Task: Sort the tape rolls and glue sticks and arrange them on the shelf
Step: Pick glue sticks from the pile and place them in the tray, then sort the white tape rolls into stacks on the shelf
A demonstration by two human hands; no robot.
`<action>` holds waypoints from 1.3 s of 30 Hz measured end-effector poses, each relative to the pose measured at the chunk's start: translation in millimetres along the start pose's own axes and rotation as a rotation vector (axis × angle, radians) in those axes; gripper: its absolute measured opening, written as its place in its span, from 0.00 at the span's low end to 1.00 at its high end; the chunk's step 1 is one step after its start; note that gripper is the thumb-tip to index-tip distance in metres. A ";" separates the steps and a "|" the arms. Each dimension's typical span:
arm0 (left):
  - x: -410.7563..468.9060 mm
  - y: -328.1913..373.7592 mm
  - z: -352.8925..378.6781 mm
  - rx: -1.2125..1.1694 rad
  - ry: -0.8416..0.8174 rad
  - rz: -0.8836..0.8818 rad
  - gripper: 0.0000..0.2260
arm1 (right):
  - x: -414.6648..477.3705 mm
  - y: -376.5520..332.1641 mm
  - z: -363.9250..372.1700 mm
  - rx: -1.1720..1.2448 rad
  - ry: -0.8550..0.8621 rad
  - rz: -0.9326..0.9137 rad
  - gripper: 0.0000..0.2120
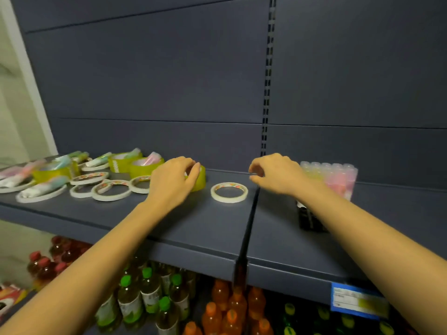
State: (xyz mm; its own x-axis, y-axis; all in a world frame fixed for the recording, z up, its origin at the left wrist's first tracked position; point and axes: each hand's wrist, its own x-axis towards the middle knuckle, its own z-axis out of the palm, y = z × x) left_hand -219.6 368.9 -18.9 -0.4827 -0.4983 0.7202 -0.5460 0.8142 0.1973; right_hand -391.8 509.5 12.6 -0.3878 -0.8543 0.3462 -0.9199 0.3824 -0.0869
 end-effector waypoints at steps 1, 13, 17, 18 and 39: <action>2.4 -13.7 -1.1 0.016 -0.006 -0.035 0.16 | 6.5 -5.0 6.2 0.015 -0.030 0.028 0.14; 50.8 -125.1 19.4 -0.017 -0.273 -0.172 0.16 | 52.1 -39.5 54.0 -0.161 -0.317 0.370 0.10; 70.4 -129.4 34.1 -0.123 -0.474 -0.156 0.23 | 48.2 -47.3 48.1 -0.168 -0.240 0.418 0.16; 74.4 -129.3 38.0 -0.145 -0.534 -0.174 0.24 | 45.9 -49.0 47.0 -0.160 -0.209 0.426 0.16; 75.6 -30.7 -2.6 -0.453 -0.798 0.079 0.12 | -78.9 -25.2 -21.7 -0.162 0.103 0.554 0.09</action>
State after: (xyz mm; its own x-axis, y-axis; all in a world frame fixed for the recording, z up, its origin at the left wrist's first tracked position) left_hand -237.6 307.0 31.2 -0.9284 -0.3569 0.1031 -0.2523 0.8095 0.5302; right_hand -336.8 574.9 7.7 -0.7931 -0.4765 0.3795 -0.5582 0.8179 -0.1395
